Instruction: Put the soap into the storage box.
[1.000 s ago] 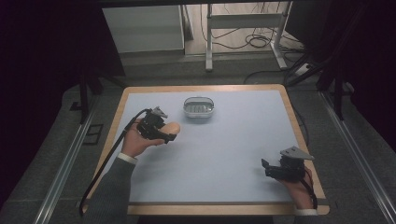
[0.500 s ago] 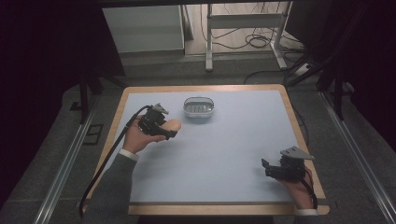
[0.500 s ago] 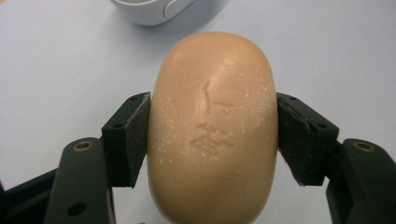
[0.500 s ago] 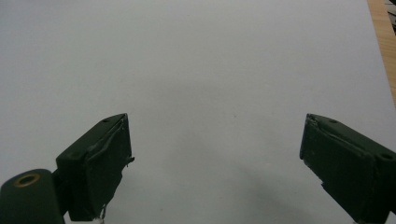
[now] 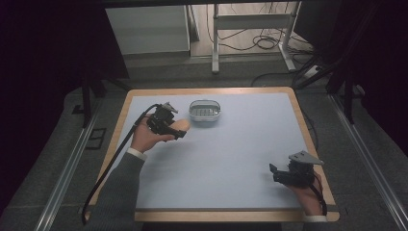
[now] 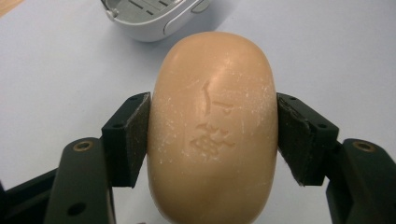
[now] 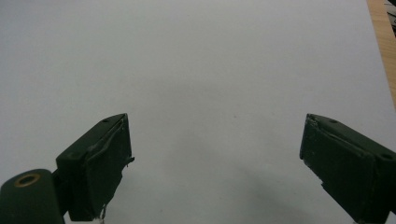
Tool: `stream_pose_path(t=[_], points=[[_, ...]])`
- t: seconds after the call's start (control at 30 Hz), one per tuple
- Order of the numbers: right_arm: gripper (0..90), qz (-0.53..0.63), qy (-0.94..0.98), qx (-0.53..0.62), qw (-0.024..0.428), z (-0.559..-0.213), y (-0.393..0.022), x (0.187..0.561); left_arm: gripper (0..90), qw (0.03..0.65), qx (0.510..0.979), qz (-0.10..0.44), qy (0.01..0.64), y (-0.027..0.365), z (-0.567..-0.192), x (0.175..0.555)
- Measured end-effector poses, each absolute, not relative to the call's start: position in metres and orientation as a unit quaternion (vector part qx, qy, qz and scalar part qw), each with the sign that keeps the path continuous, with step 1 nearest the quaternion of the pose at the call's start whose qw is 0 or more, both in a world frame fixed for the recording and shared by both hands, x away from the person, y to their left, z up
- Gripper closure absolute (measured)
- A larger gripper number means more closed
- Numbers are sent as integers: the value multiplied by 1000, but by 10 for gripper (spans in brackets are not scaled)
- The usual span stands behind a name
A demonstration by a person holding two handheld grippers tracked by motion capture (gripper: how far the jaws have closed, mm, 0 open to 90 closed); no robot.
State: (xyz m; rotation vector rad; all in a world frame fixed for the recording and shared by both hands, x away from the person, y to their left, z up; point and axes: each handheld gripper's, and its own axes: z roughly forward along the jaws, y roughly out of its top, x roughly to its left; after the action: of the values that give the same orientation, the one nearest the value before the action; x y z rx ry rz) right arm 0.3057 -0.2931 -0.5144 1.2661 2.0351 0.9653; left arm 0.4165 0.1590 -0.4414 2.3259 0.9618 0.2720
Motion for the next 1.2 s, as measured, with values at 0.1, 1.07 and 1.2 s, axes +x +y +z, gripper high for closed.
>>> stream_pose_path(t=[0.1,1.07,1.2], points=[[88,359,757,471,276,-514,-293,306,323,297,877,104,362,158,-442,418],[88,359,752,478,277,-514,-295,307,324,301,878,99,359,140,-431,448],[88,360,752,477,277,-513,-295,307,324,306,878,94,357,138,-428,451]])
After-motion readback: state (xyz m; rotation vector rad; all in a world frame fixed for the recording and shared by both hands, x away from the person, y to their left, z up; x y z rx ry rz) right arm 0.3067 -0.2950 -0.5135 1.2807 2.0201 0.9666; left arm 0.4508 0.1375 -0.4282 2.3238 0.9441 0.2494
